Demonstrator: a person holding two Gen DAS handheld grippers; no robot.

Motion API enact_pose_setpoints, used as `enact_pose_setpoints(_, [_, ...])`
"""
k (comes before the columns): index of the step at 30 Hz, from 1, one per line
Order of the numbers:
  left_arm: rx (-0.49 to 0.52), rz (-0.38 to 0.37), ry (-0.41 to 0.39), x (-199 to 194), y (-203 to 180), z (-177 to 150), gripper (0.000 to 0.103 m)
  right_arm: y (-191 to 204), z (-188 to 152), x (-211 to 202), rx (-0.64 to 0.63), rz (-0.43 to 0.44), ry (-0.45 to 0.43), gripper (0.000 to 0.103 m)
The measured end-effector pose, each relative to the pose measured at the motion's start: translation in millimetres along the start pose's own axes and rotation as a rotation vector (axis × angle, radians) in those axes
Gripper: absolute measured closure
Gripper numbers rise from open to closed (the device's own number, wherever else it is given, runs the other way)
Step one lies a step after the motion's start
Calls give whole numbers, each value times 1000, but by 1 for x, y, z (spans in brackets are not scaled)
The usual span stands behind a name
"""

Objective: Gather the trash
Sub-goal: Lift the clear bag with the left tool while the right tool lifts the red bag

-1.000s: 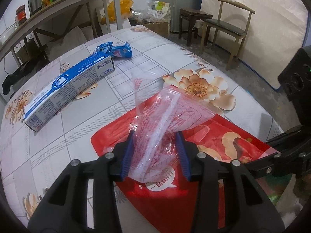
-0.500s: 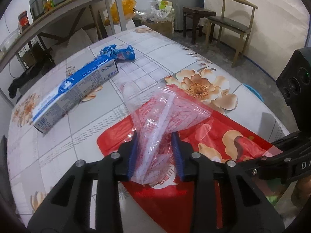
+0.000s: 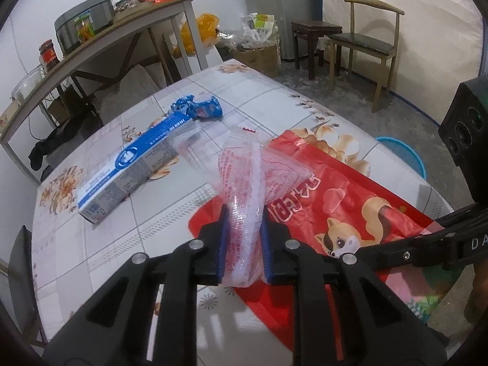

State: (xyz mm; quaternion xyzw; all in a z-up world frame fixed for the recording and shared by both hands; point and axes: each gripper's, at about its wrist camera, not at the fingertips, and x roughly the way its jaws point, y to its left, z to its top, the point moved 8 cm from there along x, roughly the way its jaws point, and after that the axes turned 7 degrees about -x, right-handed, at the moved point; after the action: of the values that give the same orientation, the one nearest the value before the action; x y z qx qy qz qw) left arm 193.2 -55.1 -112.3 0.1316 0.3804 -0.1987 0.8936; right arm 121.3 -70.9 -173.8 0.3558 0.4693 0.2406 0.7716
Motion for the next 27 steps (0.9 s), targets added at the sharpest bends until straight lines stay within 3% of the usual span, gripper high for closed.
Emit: enact_pose_setpoints(27, [-12,42,-93,-52,1,14,86,-1,-2,-48,19,-38,-100,99])
